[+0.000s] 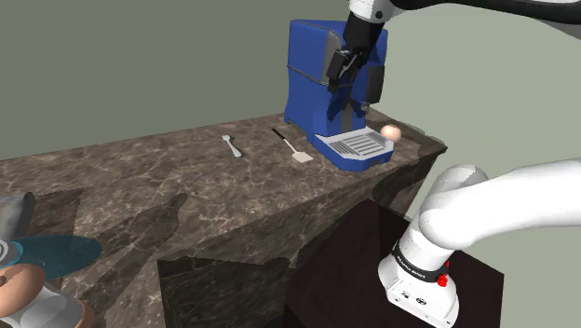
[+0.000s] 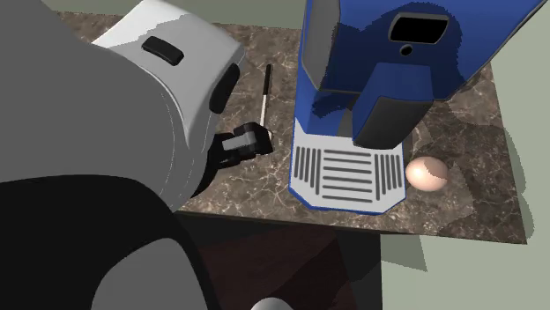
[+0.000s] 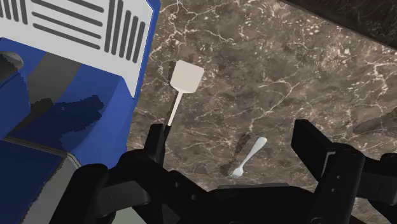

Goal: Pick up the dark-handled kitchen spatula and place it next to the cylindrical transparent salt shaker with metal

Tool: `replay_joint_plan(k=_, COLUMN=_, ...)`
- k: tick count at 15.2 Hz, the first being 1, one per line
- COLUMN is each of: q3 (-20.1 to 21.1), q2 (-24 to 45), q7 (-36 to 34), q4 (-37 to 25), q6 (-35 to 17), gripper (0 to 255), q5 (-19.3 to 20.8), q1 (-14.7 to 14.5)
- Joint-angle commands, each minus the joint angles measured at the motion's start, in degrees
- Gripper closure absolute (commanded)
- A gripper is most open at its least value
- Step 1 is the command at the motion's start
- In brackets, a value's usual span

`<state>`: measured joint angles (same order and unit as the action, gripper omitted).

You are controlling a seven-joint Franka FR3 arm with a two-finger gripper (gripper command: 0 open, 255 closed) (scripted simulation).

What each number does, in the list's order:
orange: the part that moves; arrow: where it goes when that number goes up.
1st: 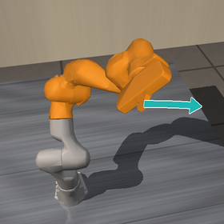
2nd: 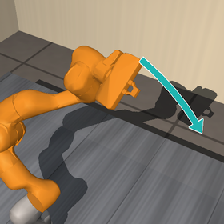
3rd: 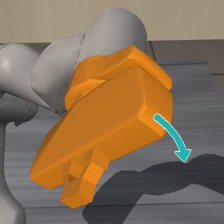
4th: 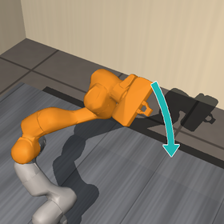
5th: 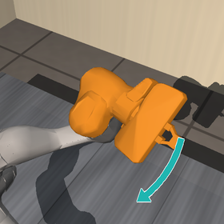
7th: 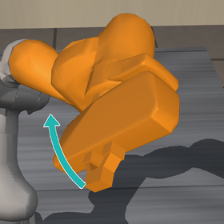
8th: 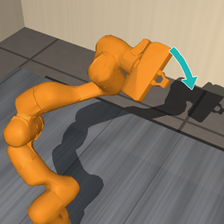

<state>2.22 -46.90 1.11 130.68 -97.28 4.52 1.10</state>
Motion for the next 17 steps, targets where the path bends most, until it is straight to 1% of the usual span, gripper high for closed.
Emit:
replay_joint_plan(k=1, q3=0.0, q2=0.0, q7=0.0, q4=0.0, q6=0.0, gripper=0, q5=0.0, q1=0.0)
replay_joint_plan(k=9, q3=-1.4, q2=13.2, q7=-3.6, q4=1.2, q6=-11.7, gripper=0, q5=-0.2, q1=2.3)
replay_joint_plan(k=17, q3=-2.9, q2=28.7, q7=-6.7, q4=-1.7, q6=-21.6, gripper=0, q5=-0.9, q1=4.3)
